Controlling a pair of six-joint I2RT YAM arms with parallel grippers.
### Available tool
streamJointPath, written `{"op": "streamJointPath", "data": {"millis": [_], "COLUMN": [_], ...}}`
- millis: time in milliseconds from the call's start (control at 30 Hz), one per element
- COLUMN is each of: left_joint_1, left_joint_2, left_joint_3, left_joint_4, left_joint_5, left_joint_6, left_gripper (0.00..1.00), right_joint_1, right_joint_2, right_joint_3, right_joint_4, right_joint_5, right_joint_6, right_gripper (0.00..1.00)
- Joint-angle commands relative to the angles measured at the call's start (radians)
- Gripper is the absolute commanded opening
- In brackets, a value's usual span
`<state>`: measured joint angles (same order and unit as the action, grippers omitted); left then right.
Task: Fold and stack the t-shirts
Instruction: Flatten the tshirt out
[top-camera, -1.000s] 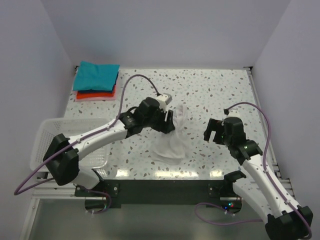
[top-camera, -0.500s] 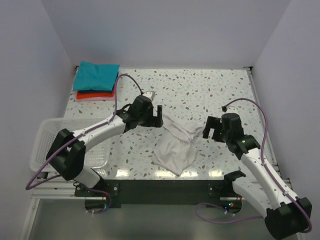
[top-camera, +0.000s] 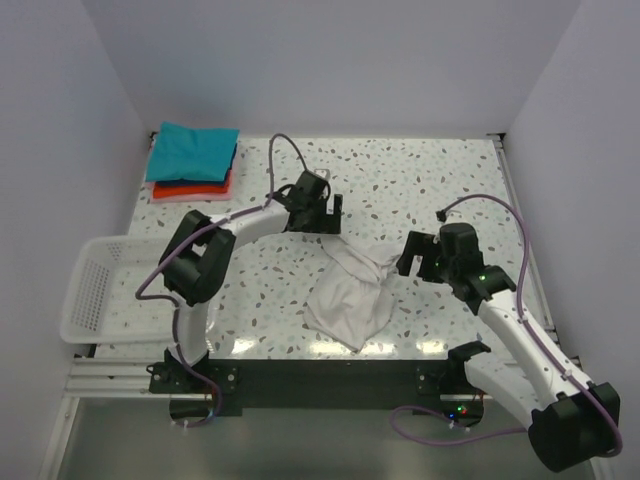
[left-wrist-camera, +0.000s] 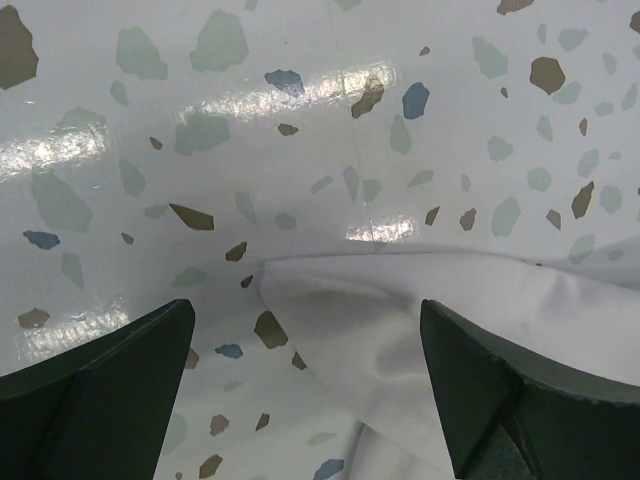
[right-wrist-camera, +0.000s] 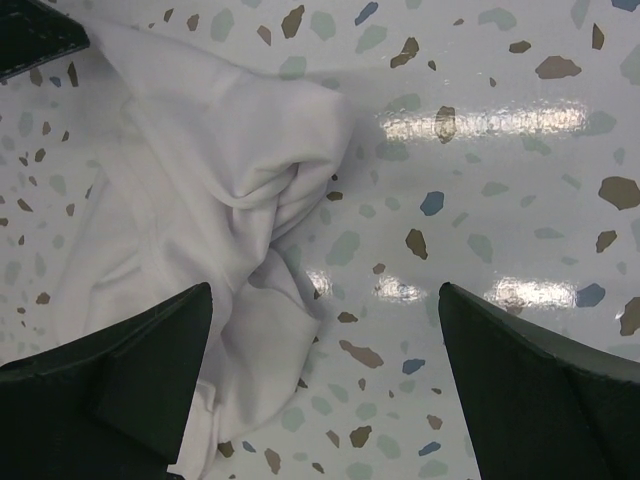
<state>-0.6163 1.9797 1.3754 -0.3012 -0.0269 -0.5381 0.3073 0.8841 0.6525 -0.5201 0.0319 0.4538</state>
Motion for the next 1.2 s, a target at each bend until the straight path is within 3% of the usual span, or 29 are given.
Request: {"op": "streamJointPath", "data": {"millis": [0,133,233,333,367,433,500,833,1167], "left_joint_1": [0.009,0.007,0.006,0.006,0.003,0.003,0.003,0.003,0.003], "left_joint_2": [0.053,0.096,0.122,0.145,0.148,0.146,0.128,-0.018,-0.016], "left_joint_3": [0.054,0.063,0.065,0.063,0.059,0.042,0.027,-0.078,-0.067], "left_joint_4": [0.007,0.023,0.043,0.063,0.079,0.097,0.123,0.186,0.178], "left_joint_5": [0.022,0.065,0.1,0.159,0.186,0.209,0.222,0.171,0.16], "left_joint_6": [0.032,0.026,0.021,0.024,0.024,0.021,0.014,-0.002,0.006], "left_gripper": [1.0,0.97,0.87,0.66,0.49,0.29,0.0,0.0,0.0], "right_joint_1": [-0.002,-0.002,0.0,0.0,0.0,0.0,-0.002,-0.008,-0.033], "right_joint_2": [0.001,0.003,0.009,0.027,0.033,0.053,0.068,0.231,0.375], "right_joint_3": [0.007,-0.001,-0.008,-0.016,-0.016,-0.014,-0.014,0.036,0.071], "right_joint_4": [0.042,0.052,0.065,0.077,0.08,0.092,0.123,0.141,0.261], "right_joint_5": [-0.013,-0.015,-0.029,-0.027,-0.024,-0.021,-0.018,0.069,-0.029], "right_joint_6": [0.011,0.013,0.011,0.013,0.013,0.016,0.02,-0.029,-0.015], "right_gripper": [0.99,0.99,0.99,0.99,0.99,0.99,0.99,0.84,0.67]}}
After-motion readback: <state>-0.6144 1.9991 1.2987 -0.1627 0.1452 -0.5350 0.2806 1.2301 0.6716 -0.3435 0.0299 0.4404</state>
